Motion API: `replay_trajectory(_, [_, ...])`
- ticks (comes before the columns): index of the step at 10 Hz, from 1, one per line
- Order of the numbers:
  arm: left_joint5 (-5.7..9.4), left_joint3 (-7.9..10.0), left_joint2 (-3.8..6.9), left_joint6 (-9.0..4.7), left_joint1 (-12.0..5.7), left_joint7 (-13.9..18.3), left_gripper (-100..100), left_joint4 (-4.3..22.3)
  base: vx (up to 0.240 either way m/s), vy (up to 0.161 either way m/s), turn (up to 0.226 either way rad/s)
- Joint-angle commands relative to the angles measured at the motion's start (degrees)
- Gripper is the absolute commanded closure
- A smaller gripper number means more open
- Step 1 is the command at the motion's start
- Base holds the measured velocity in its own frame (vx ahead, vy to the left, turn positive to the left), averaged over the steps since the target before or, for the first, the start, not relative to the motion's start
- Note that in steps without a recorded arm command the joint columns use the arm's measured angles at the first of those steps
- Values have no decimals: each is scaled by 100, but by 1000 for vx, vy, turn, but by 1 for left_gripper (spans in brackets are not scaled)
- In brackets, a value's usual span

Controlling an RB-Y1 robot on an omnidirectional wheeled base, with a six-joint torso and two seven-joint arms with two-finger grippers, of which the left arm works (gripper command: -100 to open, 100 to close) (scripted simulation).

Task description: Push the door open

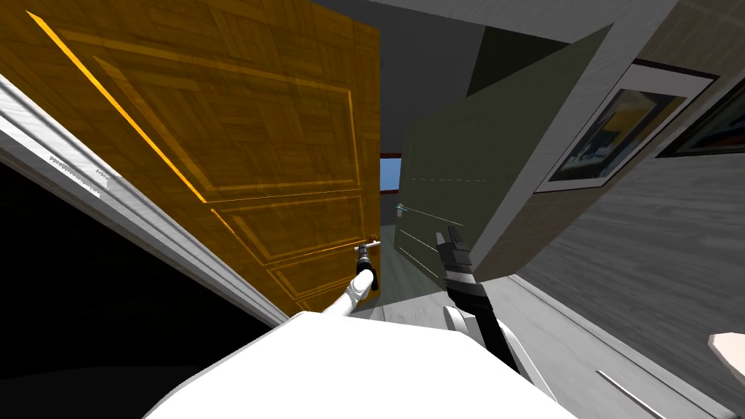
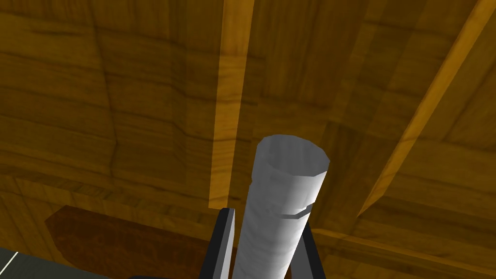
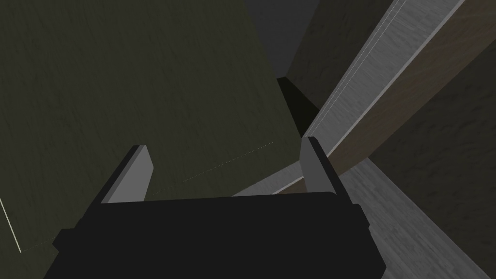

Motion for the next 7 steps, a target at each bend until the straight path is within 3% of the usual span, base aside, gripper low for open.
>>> replay_trajectory(1, [7,75,74,80,29,185,100,286,42,14,-6])
replay_trajectory(2, [7,75,74,80,29,185,100,297,17,11,-12])
replay_trajectory(3, [172,163,119,-63,-4,287,100,348,58,22,31])
replay_trajectory(5, [172,163,119,-63,-4,287,100,348,50,7,41])
replay_trajectory(6, [273,216,140,-151,-24,350,100,379,46,24,33])
replay_trajectory(7, [273,216,140,-151,-24,350,100,379,35,16,11])
